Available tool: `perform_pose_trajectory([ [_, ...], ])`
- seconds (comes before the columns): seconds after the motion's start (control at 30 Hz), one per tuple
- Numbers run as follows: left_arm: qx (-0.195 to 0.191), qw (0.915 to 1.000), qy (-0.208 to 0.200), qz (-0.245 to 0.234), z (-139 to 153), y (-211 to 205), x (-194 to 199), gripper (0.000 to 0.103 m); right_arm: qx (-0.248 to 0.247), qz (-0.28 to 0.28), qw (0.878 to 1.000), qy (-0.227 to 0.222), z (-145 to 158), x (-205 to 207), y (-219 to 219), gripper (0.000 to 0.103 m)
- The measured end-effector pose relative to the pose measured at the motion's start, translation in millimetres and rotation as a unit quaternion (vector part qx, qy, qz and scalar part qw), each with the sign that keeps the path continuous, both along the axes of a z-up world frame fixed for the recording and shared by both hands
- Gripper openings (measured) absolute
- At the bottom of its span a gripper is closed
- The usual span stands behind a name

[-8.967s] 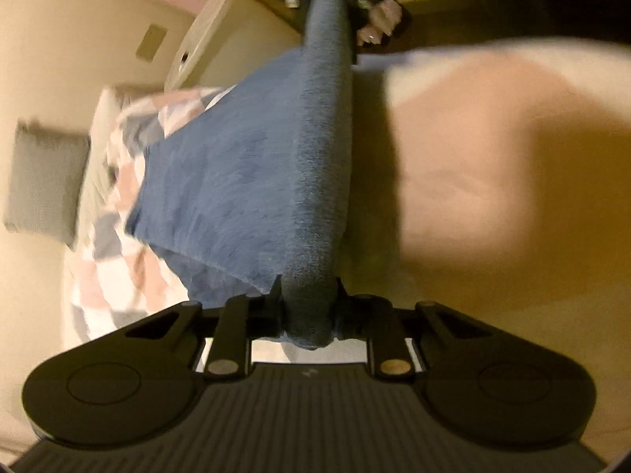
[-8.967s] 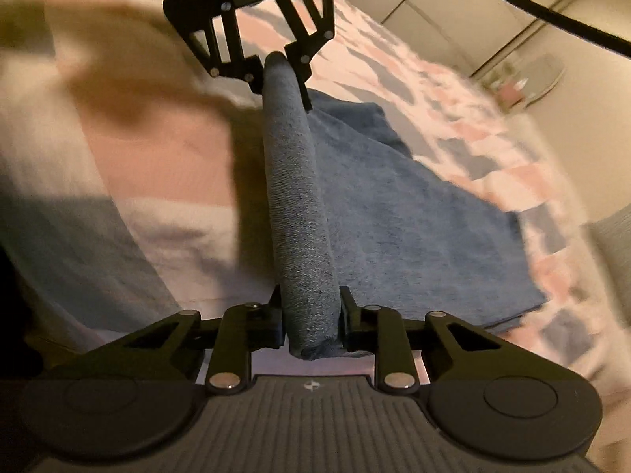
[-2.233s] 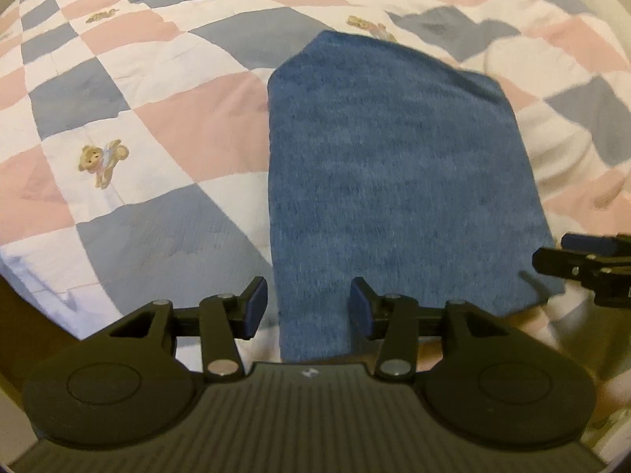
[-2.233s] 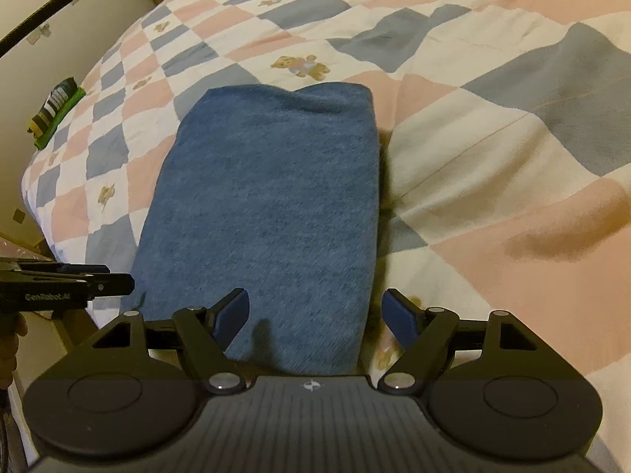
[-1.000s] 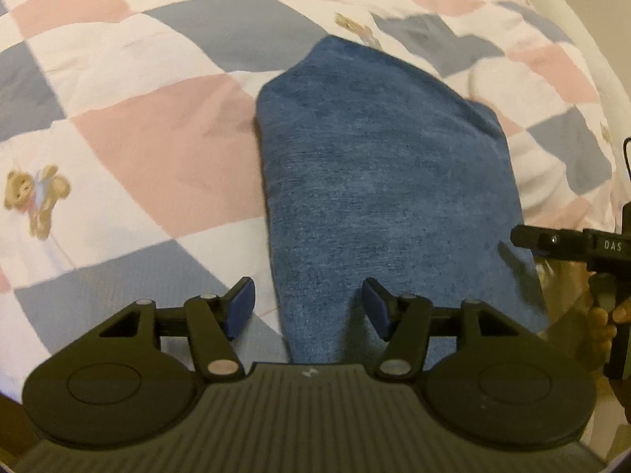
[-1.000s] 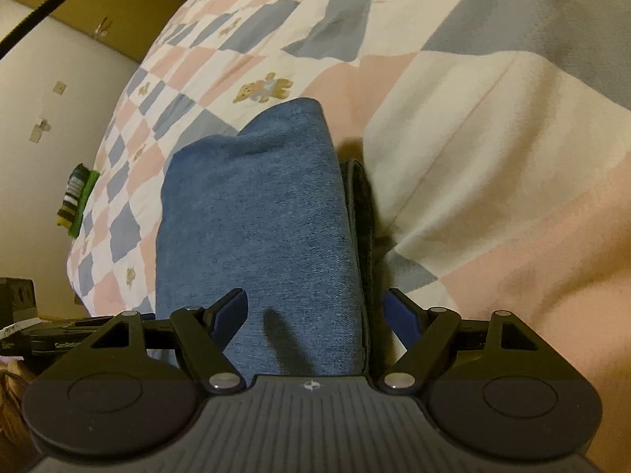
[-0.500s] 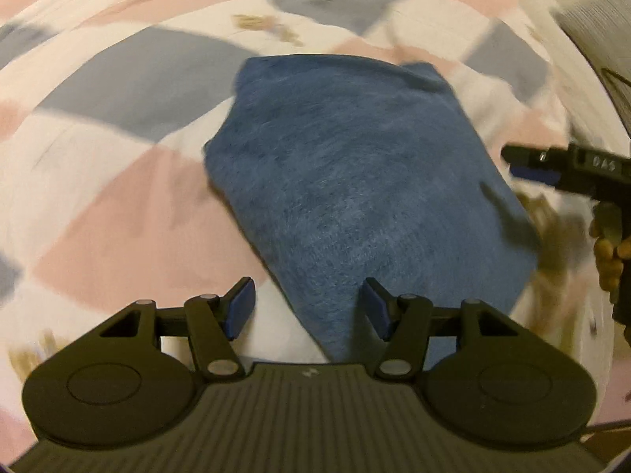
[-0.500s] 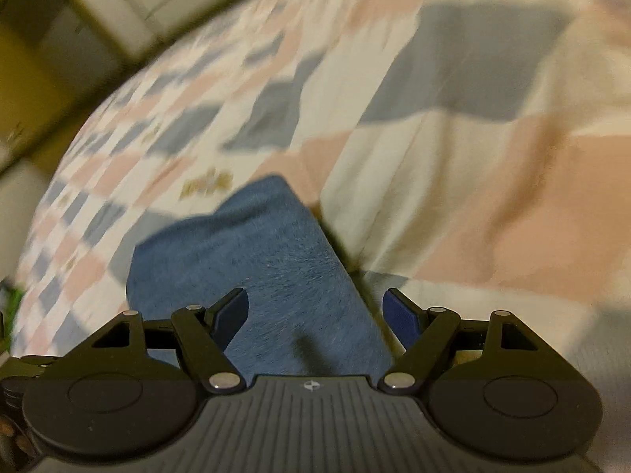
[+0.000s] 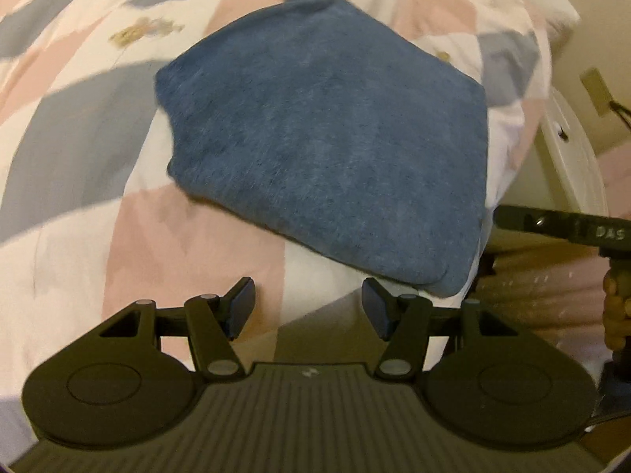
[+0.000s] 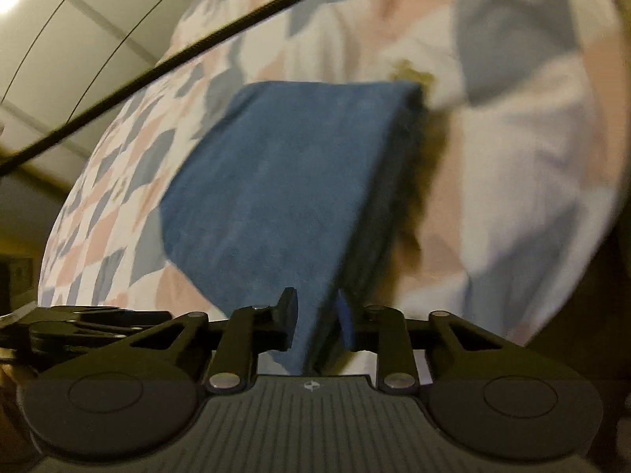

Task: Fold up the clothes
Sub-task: 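Lift the jeans bundle off the quilt with both grippers, tilting it upright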

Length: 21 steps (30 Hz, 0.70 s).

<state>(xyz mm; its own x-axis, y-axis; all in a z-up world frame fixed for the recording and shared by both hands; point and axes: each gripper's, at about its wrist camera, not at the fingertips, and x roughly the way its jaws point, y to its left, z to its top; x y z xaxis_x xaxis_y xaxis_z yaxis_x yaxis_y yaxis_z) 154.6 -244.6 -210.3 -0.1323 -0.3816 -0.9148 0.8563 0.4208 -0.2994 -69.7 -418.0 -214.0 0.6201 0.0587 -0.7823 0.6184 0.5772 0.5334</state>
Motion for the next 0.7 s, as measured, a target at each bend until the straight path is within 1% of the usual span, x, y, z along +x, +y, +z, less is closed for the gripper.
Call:
perform_pose_trajectory([
  [0.07,-0.007,0.9998,-0.006,-0.020,1.1,-4.7,0.0,0.055,0.016,-0.024,0.999,-0.015,-6.3,-11.7,-0.3,0.025],
  [0.13,-0.011,0.9990,-0.013,-0.042,4.4,-10.1,3.9,0.055,0.041,-0.061,0.997,-0.032,-13.8,-20.0,-4.8,0.029],
  [0.2,-0.015,0.9977,-0.019,-0.064,8.0,-15.6,8.0,0.055,0.061,-0.108,0.991,-0.056,-19.6,-25.7,-11.0,0.052],
  [0.23,-0.017,0.9968,-0.023,-0.075,9.8,-18.3,10.1,0.055,0.069,-0.132,0.986,-0.070,-22.1,-27.2,-12.8,0.054],
  [0.3,-0.021,0.9946,-0.030,-0.097,13.4,-23.8,14.2,0.056,0.084,-0.172,0.977,-0.092,-27.5,-29.4,-14.7,0.056],
  [0.37,-0.025,0.9918,-0.035,-0.120,16.2,-31.2,21.3,0.056,0.092,-0.190,0.972,-0.102,-35.0,-27.4,-14.0,0.057],
  [0.47,-0.034,0.9869,-0.039,-0.153,20.4,-45.4,41.0,0.056,0.094,-0.202,0.969,-0.103,-46.4,-20.4,-14.3,0.059],
  [0.53,-0.041,0.9833,-0.041,-0.172,23.7,-54.5,55.3,0.058,0.097,-0.211,0.967,-0.104,-53.4,-16.7,-15.9,0.062],
  [0.57,-0.044,0.9824,-0.039,-0.177,24.2,-59.2,63.8,0.059,0.099,-0.215,0.966,-0.104,-56.8,-15.0,-16.7,0.065],
  [0.63,-0.049,0.9810,-0.035,-0.185,24.6,-68.7,81.4,0.062,0.101,-0.219,0.965,-0.101,-62.5,-11.0,-19.2,0.065],
  [0.7,-0.052,0.9818,-0.023,-0.181,22.1,-80.4,100.5,0.062,0.102,-0.221,0.965,-0.097,-65.2,-9.2,-21.4,0.066],
])
